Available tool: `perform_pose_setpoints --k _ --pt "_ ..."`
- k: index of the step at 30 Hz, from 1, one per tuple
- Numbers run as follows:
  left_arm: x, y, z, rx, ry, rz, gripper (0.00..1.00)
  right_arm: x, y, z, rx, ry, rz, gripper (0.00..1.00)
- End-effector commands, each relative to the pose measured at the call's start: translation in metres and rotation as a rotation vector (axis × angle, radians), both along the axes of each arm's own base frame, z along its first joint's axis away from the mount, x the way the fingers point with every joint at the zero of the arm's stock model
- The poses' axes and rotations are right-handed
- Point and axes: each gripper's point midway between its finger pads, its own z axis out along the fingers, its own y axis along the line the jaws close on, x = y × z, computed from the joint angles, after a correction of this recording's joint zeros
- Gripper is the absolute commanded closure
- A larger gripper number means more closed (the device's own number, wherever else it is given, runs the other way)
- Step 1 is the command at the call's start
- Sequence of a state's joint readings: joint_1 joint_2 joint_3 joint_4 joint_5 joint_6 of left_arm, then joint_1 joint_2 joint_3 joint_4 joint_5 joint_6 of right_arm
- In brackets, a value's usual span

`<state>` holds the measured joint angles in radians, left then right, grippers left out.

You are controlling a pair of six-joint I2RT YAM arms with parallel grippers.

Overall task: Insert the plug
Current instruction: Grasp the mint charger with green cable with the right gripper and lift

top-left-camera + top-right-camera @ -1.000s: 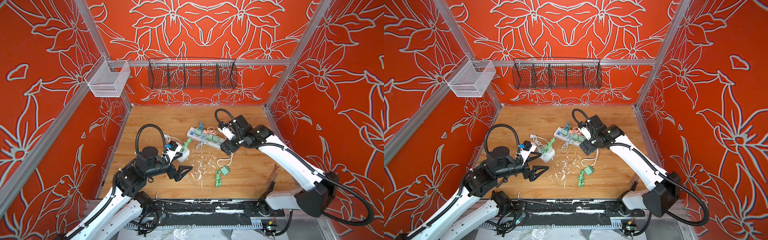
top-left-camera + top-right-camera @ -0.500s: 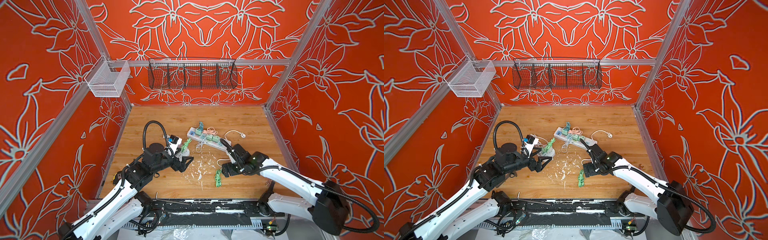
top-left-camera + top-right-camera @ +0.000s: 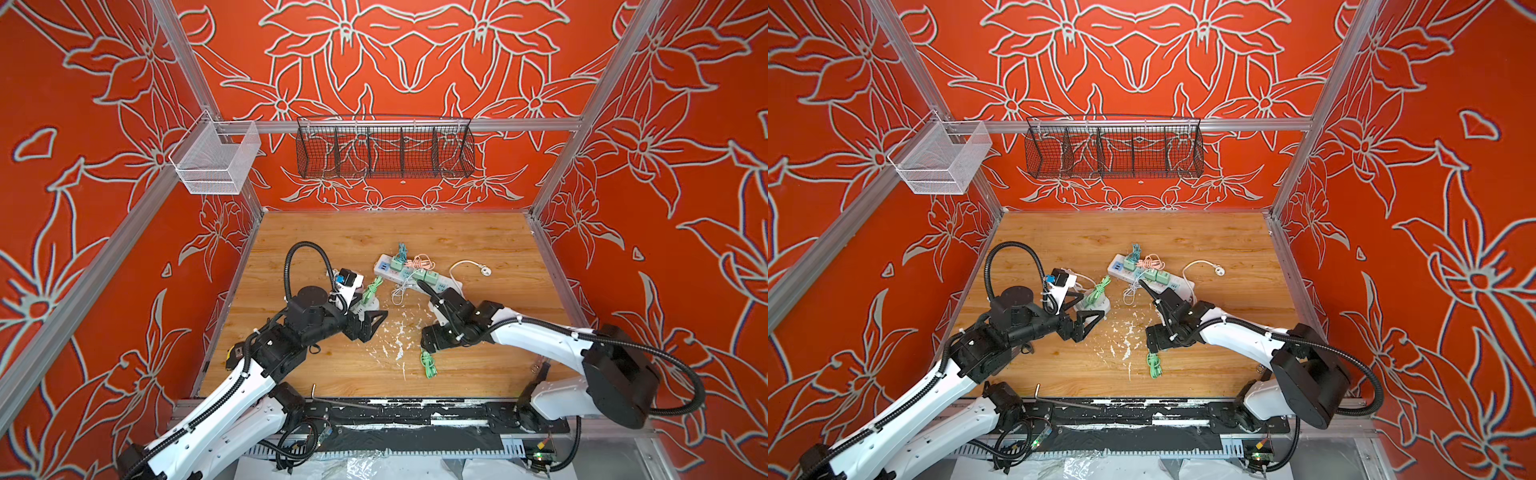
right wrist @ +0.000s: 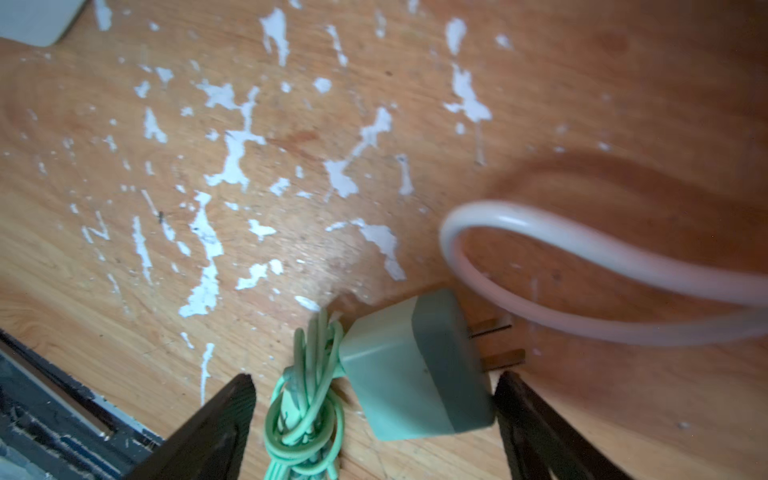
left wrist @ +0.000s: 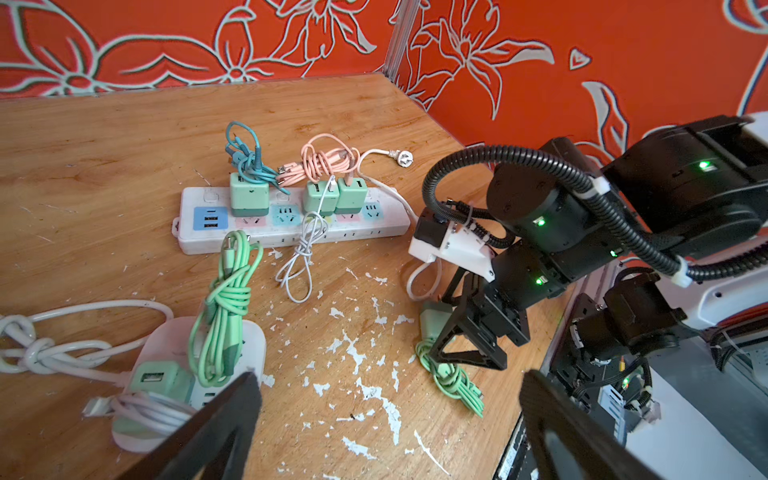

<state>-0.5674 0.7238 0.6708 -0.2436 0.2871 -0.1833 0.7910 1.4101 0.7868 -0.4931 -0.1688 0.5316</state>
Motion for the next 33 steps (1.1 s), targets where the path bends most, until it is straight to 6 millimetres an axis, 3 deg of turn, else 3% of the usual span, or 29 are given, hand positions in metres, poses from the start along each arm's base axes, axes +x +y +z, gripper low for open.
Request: perform_pose_setpoints --k 1,10,18,22,29,33 --pt "0.002 0.004 0.009 -0.02 -0.039 0.024 0.03 0.005 -0.002 0.009 -0.08 -0.037 0.011 0.08" --pt "0.001 0.009 0.013 -0.031 -0.061 0.045 0.03 0.019 -0.018 -0.002 -0.283 -0.078 -0.066 0.08" --pt "-0.001 0.009 0.015 -0.036 -0.067 0.043 0.03 -0.01 -0.011 -0.012 -0.129 -0.003 -0.163 0.05" --pt "0.0 0.01 0.015 -0.039 -0.076 0.047 0.03 -0.014 0.005 -0.017 -0.044 0.029 -0.156 0.05" --pt "-0.003 0.015 0.018 -0.033 -0.088 0.062 0.03 0.009 0.045 -0.009 -0.003 0.001 -0.072 0.05" --pt "-0.005 0.018 0.02 -0.036 -0.099 0.07 0.03 0.012 0.052 -0.013 -0.058 -0.001 -0.029 0.06"
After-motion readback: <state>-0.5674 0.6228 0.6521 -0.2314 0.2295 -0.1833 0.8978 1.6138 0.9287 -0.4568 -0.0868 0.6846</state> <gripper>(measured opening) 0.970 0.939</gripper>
